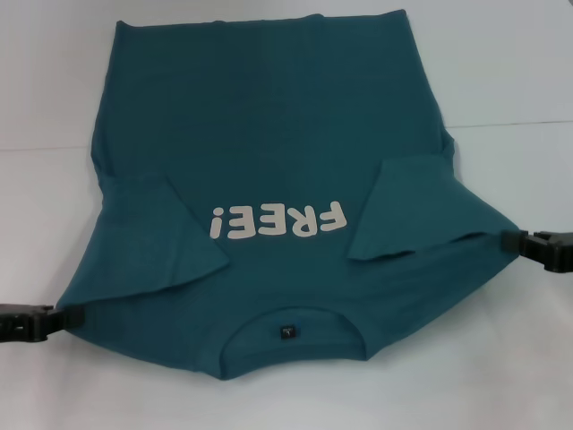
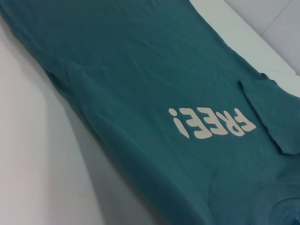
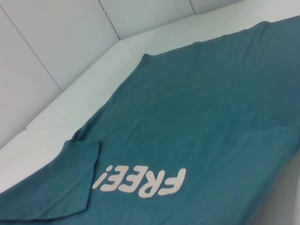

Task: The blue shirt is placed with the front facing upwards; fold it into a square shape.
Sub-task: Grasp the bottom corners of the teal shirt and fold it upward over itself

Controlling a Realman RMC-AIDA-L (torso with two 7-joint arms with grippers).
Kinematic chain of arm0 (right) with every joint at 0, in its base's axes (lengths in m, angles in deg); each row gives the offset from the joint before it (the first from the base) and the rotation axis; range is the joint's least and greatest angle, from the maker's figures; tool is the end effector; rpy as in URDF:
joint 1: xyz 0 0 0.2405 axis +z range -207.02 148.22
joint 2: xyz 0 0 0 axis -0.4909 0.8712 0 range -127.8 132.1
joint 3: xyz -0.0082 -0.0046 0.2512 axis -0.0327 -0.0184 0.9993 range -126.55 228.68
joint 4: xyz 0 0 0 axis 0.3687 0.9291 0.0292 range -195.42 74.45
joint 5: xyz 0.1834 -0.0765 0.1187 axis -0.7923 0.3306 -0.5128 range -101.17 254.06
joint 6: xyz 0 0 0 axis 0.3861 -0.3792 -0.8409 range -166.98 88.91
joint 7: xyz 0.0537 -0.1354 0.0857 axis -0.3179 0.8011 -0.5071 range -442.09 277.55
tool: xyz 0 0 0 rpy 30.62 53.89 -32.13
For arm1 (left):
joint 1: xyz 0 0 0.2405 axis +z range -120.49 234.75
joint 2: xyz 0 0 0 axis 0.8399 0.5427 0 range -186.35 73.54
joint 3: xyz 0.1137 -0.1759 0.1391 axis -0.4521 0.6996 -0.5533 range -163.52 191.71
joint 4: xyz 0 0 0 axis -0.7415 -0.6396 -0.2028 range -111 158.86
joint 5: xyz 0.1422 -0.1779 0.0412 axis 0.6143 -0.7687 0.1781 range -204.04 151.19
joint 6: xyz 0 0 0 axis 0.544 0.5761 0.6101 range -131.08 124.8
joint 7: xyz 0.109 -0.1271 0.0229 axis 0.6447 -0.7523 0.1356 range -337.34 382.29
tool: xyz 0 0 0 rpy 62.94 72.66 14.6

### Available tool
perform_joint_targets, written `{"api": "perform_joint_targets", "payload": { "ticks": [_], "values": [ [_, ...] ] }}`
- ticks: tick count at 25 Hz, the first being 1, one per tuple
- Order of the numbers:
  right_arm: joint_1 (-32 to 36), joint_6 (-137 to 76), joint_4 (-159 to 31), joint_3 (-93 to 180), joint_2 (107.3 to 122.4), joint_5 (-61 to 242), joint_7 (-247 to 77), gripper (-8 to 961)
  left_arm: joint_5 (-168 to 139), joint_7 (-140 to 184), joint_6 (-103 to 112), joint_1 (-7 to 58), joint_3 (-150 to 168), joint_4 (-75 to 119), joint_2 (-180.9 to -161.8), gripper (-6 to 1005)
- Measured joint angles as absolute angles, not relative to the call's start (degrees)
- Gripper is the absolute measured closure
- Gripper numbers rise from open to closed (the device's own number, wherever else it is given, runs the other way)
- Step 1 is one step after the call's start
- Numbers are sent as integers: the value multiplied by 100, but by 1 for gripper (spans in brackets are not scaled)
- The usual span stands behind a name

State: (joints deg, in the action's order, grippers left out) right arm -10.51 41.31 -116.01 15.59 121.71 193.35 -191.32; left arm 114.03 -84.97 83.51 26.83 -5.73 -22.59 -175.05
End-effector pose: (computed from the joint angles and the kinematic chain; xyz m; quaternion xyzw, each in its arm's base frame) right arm 0.3326 0.3469 0.0597 -0.8200 0.4517 0.2191 0.2748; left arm -0.3404 0.3496 0.0338 -0.8394 -0.4844 -0.1421 0.2013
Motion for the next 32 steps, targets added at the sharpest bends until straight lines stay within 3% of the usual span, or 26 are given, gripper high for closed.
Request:
{"api": "perform_joint_targets", "payload": {
  "ticks": [32],
  "values": [
    [-2052,5809,-10561,2565,12181,19004,-16281,910,11084,-6036,9822,3467,495,-2114,-17574,957]
  ]
}}
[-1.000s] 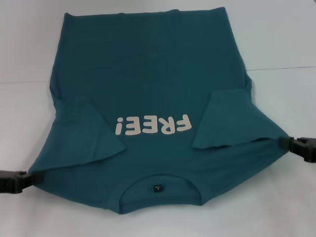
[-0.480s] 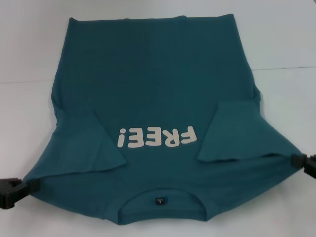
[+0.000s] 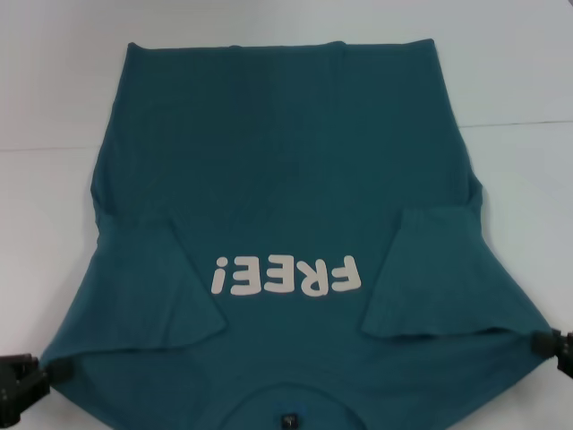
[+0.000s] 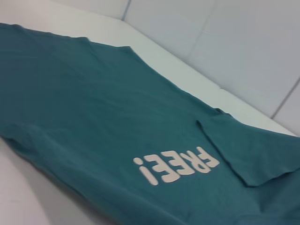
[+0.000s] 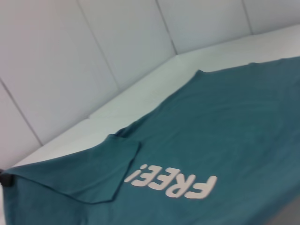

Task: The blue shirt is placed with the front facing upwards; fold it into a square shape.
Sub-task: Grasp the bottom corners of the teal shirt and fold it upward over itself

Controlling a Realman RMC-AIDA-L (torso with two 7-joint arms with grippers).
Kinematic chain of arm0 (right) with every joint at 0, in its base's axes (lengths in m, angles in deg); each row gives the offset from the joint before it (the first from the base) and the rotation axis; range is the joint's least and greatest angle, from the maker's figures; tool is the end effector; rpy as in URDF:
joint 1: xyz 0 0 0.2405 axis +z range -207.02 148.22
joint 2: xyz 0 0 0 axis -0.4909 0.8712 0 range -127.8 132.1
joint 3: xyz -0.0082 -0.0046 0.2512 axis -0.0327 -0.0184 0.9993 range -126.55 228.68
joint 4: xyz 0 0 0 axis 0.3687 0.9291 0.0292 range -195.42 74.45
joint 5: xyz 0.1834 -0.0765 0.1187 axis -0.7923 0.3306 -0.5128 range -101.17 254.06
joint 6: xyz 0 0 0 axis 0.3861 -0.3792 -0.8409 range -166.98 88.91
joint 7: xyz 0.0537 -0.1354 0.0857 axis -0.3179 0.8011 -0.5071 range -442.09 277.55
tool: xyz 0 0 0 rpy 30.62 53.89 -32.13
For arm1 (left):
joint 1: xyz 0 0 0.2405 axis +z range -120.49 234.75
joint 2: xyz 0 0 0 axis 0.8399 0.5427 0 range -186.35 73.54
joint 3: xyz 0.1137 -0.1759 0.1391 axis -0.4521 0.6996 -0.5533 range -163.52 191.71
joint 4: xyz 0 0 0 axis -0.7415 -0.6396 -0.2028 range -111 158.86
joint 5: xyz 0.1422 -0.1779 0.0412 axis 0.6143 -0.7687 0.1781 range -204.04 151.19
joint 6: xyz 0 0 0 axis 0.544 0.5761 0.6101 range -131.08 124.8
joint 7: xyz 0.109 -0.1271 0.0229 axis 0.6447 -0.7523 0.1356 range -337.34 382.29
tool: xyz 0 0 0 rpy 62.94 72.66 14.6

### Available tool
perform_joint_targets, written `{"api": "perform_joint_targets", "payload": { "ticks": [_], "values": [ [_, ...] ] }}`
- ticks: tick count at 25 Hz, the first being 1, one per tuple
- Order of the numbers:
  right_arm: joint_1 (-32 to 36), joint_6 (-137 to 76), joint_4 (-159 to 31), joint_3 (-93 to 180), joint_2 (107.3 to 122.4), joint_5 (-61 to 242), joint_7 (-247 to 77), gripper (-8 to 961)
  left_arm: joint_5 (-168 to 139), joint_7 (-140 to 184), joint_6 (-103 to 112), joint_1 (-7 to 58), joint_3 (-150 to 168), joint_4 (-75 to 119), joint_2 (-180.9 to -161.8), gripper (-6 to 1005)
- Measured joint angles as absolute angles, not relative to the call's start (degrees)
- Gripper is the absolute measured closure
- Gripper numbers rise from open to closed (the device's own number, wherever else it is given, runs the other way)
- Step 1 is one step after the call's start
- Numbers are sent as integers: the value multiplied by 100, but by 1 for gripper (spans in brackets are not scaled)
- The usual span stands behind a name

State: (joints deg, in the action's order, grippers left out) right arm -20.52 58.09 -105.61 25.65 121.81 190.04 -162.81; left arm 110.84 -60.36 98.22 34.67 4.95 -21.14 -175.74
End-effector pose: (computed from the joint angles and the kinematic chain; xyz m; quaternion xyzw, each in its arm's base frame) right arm 0.3687 0.2423 0.0416 -0.8550 0.3620 0.2749 0.2498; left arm -0.3552 0.2763 0.0378 -0.8825 -0.3700 -0.2209 0.1883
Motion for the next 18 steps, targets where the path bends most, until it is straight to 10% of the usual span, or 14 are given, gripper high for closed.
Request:
{"api": "perform_joint_targets", "payload": {
  "ticks": [18],
  "values": [
    [-2356,6080,-10257,2733,12194,19010,-15666,909,11131,-5433,10534,3905,920,-2174,-17616,957]
  ]
}}
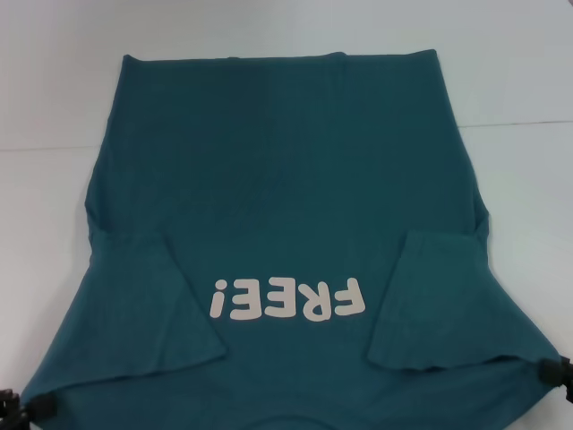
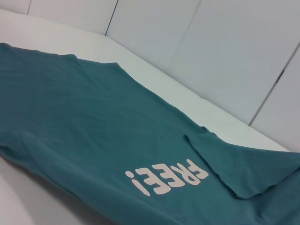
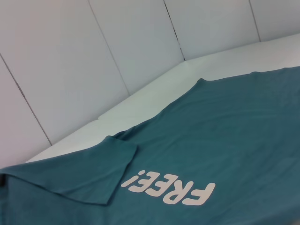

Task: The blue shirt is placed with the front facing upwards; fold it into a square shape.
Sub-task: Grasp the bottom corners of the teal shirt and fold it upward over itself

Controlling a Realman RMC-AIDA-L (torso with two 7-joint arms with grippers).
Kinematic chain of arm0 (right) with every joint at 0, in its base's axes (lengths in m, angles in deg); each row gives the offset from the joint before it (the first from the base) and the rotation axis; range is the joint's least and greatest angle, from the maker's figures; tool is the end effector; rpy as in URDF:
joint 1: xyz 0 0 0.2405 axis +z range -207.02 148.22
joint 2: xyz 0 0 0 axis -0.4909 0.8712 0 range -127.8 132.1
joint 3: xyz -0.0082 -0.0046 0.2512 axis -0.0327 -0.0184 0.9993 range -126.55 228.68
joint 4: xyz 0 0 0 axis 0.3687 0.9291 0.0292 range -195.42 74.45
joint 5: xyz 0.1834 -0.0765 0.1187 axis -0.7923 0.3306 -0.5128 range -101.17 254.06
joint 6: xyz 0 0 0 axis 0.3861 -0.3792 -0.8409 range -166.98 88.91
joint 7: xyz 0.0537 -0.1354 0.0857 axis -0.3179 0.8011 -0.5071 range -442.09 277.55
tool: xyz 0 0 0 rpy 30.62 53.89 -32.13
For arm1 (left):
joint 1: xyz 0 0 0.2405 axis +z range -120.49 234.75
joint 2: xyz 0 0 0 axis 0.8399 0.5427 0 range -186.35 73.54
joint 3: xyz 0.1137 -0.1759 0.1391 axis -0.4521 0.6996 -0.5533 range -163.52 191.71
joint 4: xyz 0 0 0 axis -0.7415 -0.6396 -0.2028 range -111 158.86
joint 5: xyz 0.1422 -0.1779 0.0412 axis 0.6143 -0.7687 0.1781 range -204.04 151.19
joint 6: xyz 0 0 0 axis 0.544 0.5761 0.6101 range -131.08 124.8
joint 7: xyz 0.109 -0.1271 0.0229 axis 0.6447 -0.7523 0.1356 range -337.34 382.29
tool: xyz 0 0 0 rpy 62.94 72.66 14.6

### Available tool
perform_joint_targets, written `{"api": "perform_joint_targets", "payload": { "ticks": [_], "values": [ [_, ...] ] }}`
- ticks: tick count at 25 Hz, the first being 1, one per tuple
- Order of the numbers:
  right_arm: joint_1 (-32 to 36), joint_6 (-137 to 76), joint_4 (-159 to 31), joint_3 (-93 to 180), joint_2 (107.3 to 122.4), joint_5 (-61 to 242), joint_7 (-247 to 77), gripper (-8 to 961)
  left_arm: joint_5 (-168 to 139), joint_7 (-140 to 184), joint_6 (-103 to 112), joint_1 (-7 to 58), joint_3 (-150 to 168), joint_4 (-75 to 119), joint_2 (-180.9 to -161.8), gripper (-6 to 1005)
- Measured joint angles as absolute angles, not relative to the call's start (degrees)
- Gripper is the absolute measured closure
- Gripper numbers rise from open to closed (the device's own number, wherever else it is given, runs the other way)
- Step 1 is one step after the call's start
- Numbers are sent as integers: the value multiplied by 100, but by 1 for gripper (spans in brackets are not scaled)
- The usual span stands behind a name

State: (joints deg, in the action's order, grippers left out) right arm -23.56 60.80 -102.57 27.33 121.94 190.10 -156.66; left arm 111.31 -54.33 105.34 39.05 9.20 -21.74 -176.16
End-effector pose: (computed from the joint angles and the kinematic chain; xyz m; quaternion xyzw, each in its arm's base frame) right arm 0.3764 0.2137 0.0338 -0.8549 0.3510 0.2864 0.2530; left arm -0.3621 0.2352 0.0423 -0.8827 -0.3526 -0.2494 0.1854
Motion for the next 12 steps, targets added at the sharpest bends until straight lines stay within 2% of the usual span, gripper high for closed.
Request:
{"api": "perform_joint_targets", "payload": {
  "ticks": [12],
  "values": [
    [-2798,6438,-10232,2915,12191,19018,-15303,910,11132,-5300,10879,4049,944,-2213,-17603,957]
  ]
}}
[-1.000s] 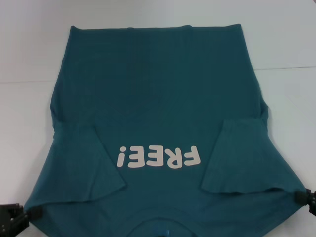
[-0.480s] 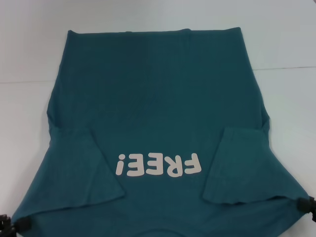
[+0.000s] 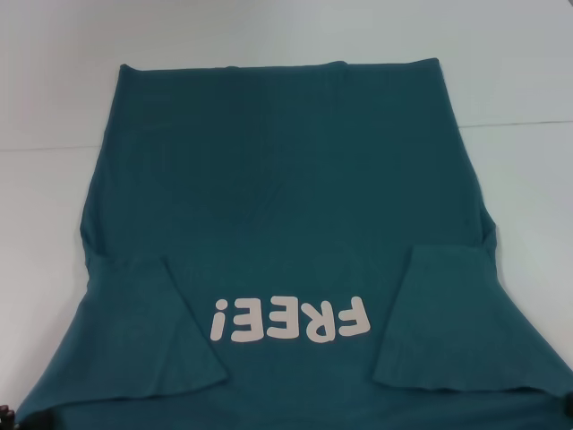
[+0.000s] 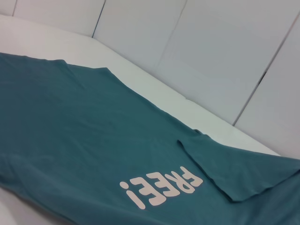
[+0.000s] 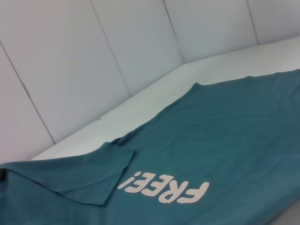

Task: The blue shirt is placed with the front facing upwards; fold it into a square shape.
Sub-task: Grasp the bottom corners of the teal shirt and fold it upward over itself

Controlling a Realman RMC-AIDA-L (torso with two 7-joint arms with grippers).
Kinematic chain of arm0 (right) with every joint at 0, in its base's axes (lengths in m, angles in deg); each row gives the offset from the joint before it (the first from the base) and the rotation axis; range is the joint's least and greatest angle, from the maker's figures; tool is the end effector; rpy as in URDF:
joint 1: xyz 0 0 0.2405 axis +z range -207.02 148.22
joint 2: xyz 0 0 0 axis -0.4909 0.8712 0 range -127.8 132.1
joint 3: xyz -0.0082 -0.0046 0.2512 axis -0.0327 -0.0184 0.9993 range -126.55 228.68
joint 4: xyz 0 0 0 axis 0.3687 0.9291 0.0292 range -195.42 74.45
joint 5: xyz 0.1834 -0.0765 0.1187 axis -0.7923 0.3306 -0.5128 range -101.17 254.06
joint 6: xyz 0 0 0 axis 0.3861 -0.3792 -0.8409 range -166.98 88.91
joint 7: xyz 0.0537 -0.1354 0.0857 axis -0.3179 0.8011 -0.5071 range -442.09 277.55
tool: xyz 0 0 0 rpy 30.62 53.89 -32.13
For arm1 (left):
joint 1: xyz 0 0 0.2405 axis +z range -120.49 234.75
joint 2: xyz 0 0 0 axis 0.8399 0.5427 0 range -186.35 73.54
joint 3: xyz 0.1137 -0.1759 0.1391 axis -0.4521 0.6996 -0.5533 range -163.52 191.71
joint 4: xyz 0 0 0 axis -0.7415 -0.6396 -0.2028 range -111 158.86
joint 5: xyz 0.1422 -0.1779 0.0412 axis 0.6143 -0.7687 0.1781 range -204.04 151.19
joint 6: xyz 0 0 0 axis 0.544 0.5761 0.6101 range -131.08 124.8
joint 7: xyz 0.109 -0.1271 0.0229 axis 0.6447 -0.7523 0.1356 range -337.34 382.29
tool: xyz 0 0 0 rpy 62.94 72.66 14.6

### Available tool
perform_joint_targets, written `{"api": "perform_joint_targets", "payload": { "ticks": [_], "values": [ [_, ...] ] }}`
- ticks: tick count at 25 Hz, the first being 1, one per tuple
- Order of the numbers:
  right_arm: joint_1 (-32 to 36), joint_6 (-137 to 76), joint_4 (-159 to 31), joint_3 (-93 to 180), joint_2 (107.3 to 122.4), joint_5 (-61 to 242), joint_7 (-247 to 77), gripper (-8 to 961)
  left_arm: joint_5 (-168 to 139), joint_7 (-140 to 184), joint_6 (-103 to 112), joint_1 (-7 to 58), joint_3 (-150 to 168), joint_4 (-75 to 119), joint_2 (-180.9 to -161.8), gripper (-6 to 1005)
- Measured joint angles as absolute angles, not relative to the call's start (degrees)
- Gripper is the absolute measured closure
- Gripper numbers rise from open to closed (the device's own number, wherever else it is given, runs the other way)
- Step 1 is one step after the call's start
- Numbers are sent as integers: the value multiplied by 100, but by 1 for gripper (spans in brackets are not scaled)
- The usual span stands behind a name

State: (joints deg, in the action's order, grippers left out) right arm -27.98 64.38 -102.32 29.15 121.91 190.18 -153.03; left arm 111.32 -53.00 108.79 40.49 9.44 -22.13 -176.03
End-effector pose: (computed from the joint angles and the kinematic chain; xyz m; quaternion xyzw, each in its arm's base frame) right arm 0.3850 0.1787 0.0375 -0.8504 0.3503 0.2909 0.2635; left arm -0.3604 0.2208 0.0450 -0.8858 -0.3439 -0.2593 0.1725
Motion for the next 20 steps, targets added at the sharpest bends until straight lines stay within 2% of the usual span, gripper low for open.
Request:
{"api": "perform_joint_targets", "payload": {
  "ticks": [5,20],
  "values": [
    [-2788,6430,-10187,2953,12194,19018,-15286,910,11105,-5251,10920,4035,944,-2171,-17605,956],
    [-2146,5880,-9931,3034,12189,19004,-15494,909,10768,-5629,10471,3748,943,-1847,-17594,956]
  ]
}}
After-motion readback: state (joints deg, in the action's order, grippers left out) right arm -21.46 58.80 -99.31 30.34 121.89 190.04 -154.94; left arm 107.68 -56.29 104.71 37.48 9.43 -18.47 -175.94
